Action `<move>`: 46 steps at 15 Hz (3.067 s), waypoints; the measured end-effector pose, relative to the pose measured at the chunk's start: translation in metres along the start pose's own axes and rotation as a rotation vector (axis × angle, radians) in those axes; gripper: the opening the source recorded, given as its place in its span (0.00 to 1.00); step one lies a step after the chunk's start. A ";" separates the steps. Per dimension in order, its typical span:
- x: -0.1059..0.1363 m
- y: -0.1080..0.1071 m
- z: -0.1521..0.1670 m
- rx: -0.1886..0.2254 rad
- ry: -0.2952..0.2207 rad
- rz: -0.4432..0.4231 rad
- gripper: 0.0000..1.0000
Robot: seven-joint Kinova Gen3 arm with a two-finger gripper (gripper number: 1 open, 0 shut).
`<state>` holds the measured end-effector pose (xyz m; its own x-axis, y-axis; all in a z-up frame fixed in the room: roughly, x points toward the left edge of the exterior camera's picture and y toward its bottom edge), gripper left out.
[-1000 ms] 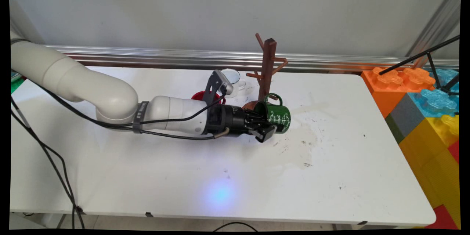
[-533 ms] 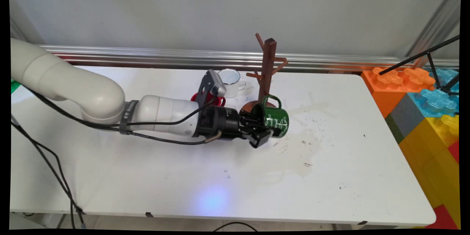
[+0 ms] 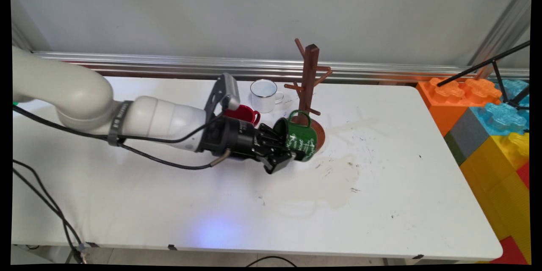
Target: Place the picked object on the table
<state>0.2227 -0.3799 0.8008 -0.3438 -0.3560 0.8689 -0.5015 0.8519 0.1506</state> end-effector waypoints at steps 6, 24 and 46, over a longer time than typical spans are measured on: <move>0.016 -0.001 -0.036 -0.004 -0.065 0.101 0.00; 0.028 -0.027 -0.091 0.010 -0.625 0.512 0.00; -0.001 -0.036 0.002 -0.022 -0.791 0.611 1.00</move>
<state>0.2393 -0.4106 0.7932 -0.9713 -0.0011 0.2377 -0.0503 0.9783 -0.2012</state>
